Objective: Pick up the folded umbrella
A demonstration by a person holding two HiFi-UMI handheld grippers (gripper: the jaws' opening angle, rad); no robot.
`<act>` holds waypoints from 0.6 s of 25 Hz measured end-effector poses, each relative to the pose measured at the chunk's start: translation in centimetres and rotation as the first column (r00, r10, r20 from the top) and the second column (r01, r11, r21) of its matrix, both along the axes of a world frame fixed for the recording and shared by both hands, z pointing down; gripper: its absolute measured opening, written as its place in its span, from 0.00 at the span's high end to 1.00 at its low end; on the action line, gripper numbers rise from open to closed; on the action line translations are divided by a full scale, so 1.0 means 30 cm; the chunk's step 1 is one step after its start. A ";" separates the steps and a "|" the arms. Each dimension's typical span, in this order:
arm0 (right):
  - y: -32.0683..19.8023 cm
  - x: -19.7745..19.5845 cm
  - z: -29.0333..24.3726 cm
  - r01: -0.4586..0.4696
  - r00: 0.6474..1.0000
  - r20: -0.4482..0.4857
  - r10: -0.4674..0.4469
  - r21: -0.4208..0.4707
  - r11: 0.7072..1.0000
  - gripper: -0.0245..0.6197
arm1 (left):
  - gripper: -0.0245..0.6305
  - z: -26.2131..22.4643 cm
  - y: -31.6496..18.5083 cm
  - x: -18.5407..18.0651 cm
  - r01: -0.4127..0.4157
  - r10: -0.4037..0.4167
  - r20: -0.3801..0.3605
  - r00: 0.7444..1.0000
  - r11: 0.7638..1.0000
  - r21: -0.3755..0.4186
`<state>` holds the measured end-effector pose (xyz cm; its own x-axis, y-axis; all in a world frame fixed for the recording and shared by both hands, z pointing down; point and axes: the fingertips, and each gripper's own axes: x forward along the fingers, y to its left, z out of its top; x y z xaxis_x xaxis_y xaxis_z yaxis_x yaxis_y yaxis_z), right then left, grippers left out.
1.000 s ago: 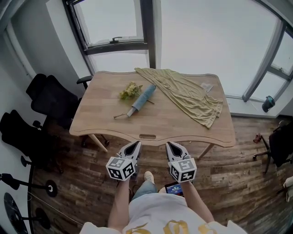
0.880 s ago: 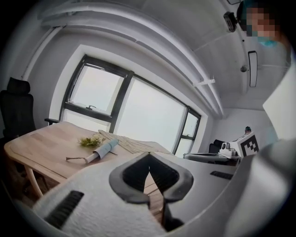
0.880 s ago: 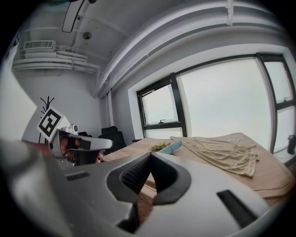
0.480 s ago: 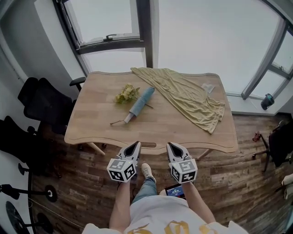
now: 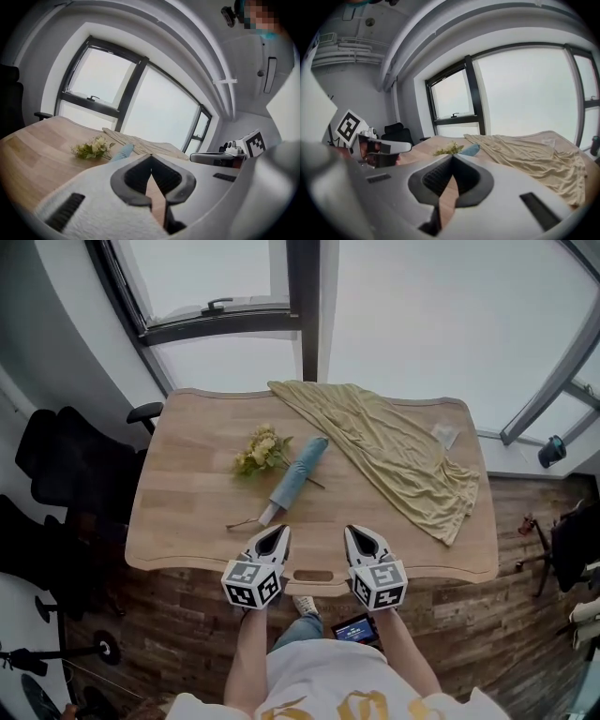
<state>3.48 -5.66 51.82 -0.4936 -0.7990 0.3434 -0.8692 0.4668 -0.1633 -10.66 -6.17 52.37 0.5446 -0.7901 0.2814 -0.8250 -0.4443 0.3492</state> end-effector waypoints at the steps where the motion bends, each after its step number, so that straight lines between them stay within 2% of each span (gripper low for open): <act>1: -0.033 -0.010 0.006 -0.006 1.000 -0.004 0.006 -0.006 1.000 0.95 | 0.93 0.006 -0.039 -0.009 -0.008 0.008 0.000 1.000 1.000 -0.004; 9: -0.224 -0.059 0.038 -0.060 0.997 -0.046 0.059 -0.016 0.998 0.95 | 0.93 0.045 -0.289 -0.054 -0.059 0.059 -0.008 0.998 0.998 -0.022; 15: -0.284 -0.041 0.049 -0.097 0.994 -0.059 0.095 -0.030 0.995 0.95 | 0.93 0.048 -0.380 -0.051 -0.067 0.067 -0.030 0.997 0.998 -0.017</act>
<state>2.25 -14.16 53.29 -0.3941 -0.8295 0.3957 -0.9180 0.3762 -0.1256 -12.18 -17.57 53.81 0.6045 -0.7465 0.2782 -0.7828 -0.4919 0.3812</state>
